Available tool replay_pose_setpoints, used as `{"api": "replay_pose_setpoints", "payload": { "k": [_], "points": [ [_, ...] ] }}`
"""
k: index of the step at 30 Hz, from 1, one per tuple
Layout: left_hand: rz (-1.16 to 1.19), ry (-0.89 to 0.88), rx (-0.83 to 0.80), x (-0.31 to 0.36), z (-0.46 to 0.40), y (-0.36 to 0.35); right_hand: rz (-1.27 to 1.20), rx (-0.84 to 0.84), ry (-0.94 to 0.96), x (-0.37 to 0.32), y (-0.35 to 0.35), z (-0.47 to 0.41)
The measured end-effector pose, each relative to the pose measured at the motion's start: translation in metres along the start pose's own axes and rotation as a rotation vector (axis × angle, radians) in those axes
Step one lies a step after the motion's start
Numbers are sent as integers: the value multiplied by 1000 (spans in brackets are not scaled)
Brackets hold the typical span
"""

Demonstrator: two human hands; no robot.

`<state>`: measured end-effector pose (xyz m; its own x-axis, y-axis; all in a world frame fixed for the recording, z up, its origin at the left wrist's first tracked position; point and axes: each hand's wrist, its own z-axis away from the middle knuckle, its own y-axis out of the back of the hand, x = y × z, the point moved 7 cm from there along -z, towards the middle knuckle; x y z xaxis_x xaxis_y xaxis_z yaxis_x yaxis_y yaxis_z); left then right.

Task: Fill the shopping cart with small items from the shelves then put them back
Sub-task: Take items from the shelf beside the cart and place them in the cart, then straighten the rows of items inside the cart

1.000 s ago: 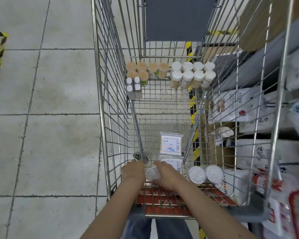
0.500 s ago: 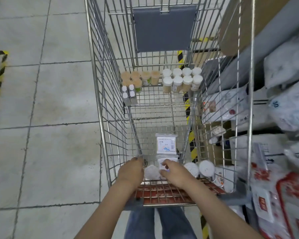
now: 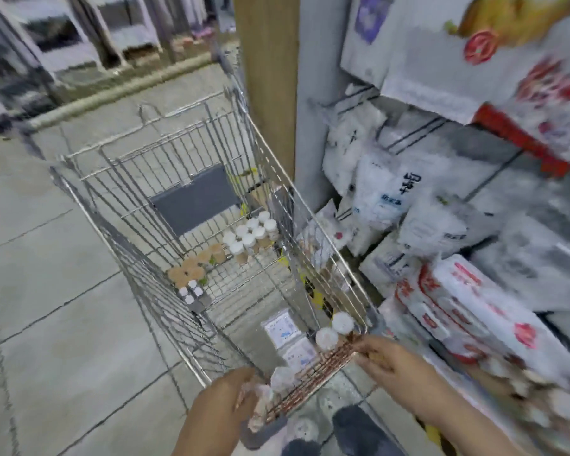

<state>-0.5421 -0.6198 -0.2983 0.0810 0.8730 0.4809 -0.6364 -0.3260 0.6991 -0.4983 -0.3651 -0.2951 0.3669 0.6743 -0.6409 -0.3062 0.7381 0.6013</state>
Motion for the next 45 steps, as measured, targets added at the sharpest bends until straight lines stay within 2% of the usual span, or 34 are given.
{"api": "replay_pose_setpoints", "payload": {
  "k": [6, 10, 16, 23, 28, 30, 34, 45],
  "points": [
    [-204, -282, 46, 95, 8, 46, -127, 306, -66, 5, 38, 101],
    [-307, -528, 13, 187, 31, 26, -237, 502, -214, 35, 56, 195],
    [-406, -876, -167, 323, 110, -84, -370, 779, -421, 111, 47, 364],
    [-480, -1199, -405, 445, 269, -258, -523, 995, -672, 206, -8, 590],
    [-459, -1359, -514, 499, 379, -351, -547, 1152, -777, 248, -37, 721],
    [-463, -1423, -555, 513, 414, -374, -562, 1161, -820, 261, -44, 755],
    [-475, -1508, -585, 541, 453, -397, -505, 1238, -772, 270, -16, 798],
    [-340, -1562, -379, 678, 446, -429, -334, 1293, -588, 349, 98, 843]
  ]
}}
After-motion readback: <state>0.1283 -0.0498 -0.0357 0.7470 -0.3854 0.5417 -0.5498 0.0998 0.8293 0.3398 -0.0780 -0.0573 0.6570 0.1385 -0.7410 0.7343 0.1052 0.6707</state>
